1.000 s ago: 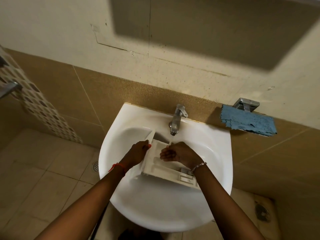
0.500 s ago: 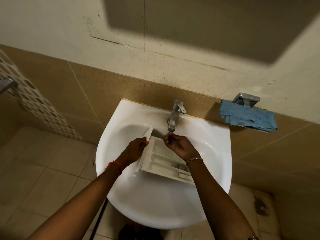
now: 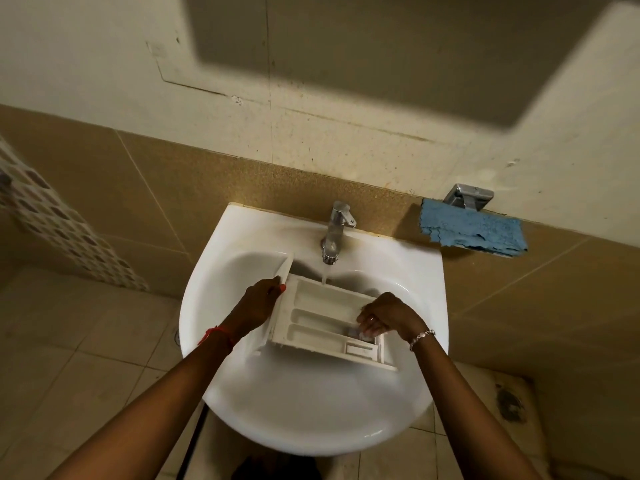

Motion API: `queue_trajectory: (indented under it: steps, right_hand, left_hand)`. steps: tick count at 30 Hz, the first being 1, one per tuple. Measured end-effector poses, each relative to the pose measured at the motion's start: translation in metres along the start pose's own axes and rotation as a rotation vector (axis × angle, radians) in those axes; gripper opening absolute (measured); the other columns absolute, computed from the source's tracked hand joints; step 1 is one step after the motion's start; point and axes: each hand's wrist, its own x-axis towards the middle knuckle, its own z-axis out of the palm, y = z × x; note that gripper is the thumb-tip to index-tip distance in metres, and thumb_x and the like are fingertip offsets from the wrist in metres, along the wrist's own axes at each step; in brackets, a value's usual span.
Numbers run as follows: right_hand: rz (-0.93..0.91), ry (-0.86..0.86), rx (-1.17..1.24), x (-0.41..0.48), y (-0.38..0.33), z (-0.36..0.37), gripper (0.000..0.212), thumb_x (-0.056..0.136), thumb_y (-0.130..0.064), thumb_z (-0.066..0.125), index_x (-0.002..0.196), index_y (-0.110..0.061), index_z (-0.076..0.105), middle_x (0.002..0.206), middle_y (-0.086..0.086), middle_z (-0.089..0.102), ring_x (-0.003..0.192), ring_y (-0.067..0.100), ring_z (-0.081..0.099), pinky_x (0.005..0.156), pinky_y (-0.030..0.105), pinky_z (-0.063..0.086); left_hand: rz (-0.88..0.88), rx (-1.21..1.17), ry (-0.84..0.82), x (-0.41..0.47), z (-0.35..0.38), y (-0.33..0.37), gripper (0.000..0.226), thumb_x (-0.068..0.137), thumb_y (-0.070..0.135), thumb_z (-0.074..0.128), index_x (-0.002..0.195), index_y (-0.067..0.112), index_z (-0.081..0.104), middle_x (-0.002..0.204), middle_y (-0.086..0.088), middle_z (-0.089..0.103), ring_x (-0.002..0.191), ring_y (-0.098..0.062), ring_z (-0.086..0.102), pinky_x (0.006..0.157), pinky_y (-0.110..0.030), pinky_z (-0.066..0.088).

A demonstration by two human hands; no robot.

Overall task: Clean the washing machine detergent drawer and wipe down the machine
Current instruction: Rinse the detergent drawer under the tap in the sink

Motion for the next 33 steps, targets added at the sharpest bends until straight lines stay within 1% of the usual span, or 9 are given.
queue_trajectory:
  steps: [2,4,8,16,19,22,26,29,33]
  right_hand:
    - [-0.080,0.293,0.008,0.010,0.013,-0.005,0.016,0.085,-0.003,0.053,0.070,0.000,0.057,0.054,0.010,0.058,0.045,0.019,0.055,0.048,0.024,0.048]
    - [-0.119,0.420,-0.024,0.019,0.025,-0.004,0.010,0.080,-0.005,0.060,0.071,-0.007,0.056,0.062,0.006,0.054,0.062,0.022,0.052,0.055,0.025,0.044]
    - [-0.104,0.401,0.048,0.024,0.034,0.004,0.014,0.077,-0.004,0.064,0.089,-0.010,0.062,0.062,0.000,0.052,0.052,0.010,0.042,0.048,0.015,0.034]
    - [-0.025,0.399,0.347,0.003,0.045,-0.008,0.015,0.077,0.007,0.062,0.071,-0.004,0.054,0.052,0.008,0.046,0.043,0.018,0.041,0.042,0.020,0.032]
    - [-0.028,0.409,0.446,-0.012,0.042,-0.016,0.016,0.078,0.009,0.061,0.069,-0.003,0.056,0.056,0.011,0.051,0.044,0.020,0.047,0.039,0.021,0.042]
    - [-0.063,0.413,0.569,-0.025,0.039,-0.020,0.015,0.078,0.012,0.060,0.071,-0.001,0.059,0.057,0.012,0.054,0.039,0.017,0.052,0.036,0.021,0.047]
    - [-0.125,0.391,0.697,-0.033,0.041,-0.023,0.018,0.078,0.014,0.061,0.066,0.000,0.060,0.049,0.004,0.063,0.059,0.023,0.056,0.044,0.024,0.054]
    - [-0.150,0.335,0.750,-0.034,0.045,-0.023,0.009,0.079,0.013,0.059,0.081,0.005,0.062,0.055,0.003,0.068,0.071,0.023,0.059,0.053,0.025,0.057]
    - [-0.130,0.229,0.785,-0.037,0.051,-0.026,0.019,0.079,0.016,0.057,0.094,0.004,0.061,0.062,0.009,0.070,0.073,0.025,0.063,0.063,0.031,0.058]
  left_hand:
    - [-0.020,-0.054,-0.009,0.001,-0.002,0.002,0.037,0.098,0.024,0.040,0.122,0.000,0.053,0.122,-0.018,0.057,0.113,-0.033,0.054,0.102,-0.041,0.042]
    - [-0.049,-0.131,-0.020,0.004,-0.002,0.008,0.031,0.097,0.021,0.043,0.119,0.003,0.054,0.116,-0.016,0.058,0.110,-0.031,0.053,0.100,-0.039,0.042]
    - [-0.173,-0.256,-0.044,0.007,-0.003,0.014,0.012,0.096,0.021,0.046,0.101,0.011,0.042,0.100,-0.010,0.048,0.098,-0.026,0.044,0.092,-0.043,0.041]
    - [-0.241,-0.412,-0.085,0.005,-0.013,0.014,0.013,0.088,0.005,0.057,0.092,0.013,0.048,0.096,-0.009,0.049,0.103,-0.032,0.046,0.069,-0.040,0.046]
    - [-0.216,-0.462,-0.129,0.004,-0.022,0.009,0.028,0.084,0.002,0.061,0.111,0.003,0.056,0.115,-0.018,0.052,0.108,-0.035,0.049,0.077,-0.046,0.048]
    - [-0.163,-0.574,-0.152,-0.003,-0.027,0.009,0.019,0.084,0.006,0.062,0.102,0.011,0.060,0.114,-0.014,0.054,0.101,-0.030,0.053,0.081,-0.046,0.047]
    - [-0.100,-0.626,-0.189,-0.009,-0.033,0.013,0.030,0.083,0.023,0.064,0.112,0.014,0.061,0.114,-0.015,0.059,0.103,-0.029,0.057,0.082,-0.042,0.050]
    - [-0.093,-0.634,-0.176,-0.011,-0.038,0.014,0.033,0.091,0.027,0.052,0.120,0.012,0.057,0.113,-0.016,0.063,0.102,-0.026,0.061,0.077,-0.038,0.051]
    - [-0.096,-0.482,-0.131,-0.012,-0.036,0.015,0.038,0.091,0.031,0.054,0.118,0.006,0.060,0.111,-0.016,0.066,0.101,-0.024,0.062,0.072,-0.033,0.052]
